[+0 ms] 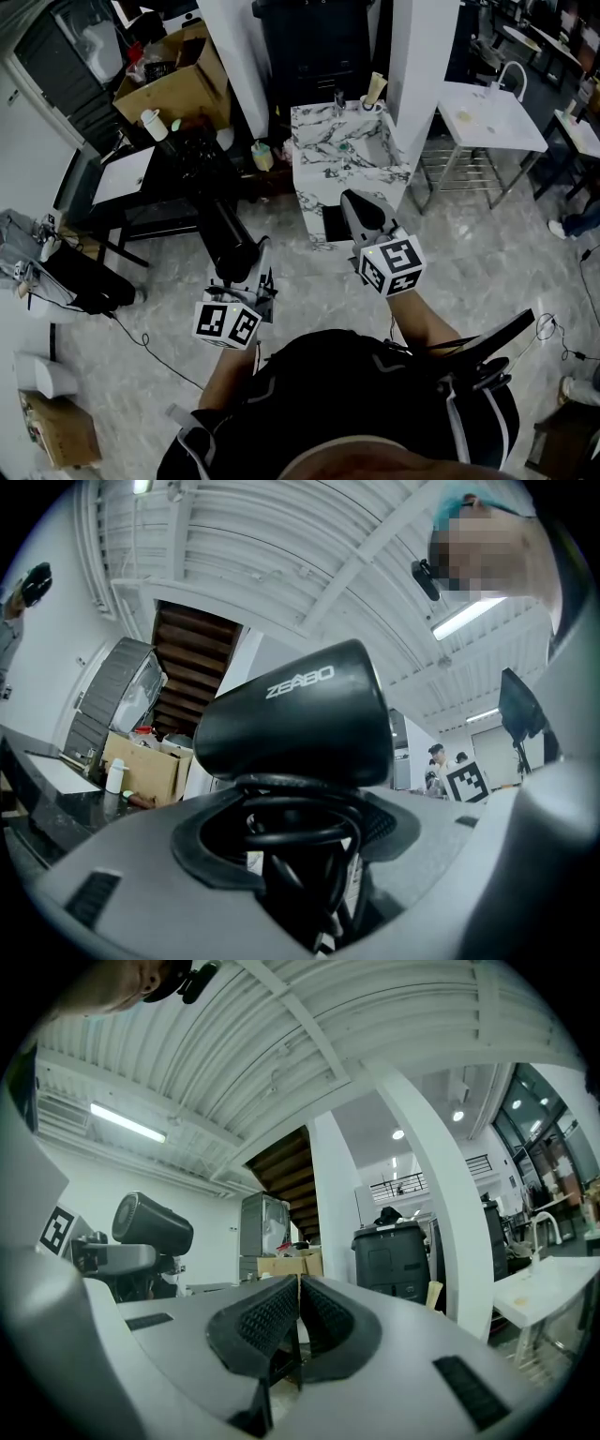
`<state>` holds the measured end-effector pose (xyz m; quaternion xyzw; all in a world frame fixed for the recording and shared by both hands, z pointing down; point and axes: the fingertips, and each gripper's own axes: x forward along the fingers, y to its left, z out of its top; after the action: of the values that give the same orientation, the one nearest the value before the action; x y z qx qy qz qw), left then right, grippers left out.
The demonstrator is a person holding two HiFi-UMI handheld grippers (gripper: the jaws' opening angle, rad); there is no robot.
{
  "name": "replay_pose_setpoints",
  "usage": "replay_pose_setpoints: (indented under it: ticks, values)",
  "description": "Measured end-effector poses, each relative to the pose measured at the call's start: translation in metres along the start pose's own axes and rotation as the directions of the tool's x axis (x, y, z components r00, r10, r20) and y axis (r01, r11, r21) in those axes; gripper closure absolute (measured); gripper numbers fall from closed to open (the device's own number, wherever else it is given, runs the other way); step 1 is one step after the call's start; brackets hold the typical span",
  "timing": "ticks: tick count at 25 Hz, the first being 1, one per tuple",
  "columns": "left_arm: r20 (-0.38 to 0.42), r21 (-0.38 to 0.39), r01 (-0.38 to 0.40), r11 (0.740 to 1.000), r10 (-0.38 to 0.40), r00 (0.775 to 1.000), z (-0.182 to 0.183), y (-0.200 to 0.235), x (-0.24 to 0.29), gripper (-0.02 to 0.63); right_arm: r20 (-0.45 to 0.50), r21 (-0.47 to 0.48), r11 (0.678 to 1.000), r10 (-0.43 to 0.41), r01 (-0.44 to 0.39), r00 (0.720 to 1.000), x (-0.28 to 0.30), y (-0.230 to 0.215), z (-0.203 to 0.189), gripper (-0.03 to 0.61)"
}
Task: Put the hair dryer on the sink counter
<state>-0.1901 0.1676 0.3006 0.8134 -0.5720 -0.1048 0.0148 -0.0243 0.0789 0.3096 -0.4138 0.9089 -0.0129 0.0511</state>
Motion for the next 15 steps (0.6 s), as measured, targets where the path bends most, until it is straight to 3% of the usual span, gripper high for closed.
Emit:
replay_pose_setpoints:
  ticks: [10,15]
  values:
    - [-0.013,0.011,0.011,1.0,-0.011,1.0,-0.013,-0.048,0.031,0.328,0.041,0.016,1.0,0.02,-0.021,0.999,-0.027,-0.044,0.01,0.554]
    - [-0.038,0.037,0.011,0.999,-0.009,0.999,-0.016,-0.061,0.044,0.328,0.059,0.049,0.998,-0.03,0.028,0.998,-0.039,-0.068,0.009,0.554]
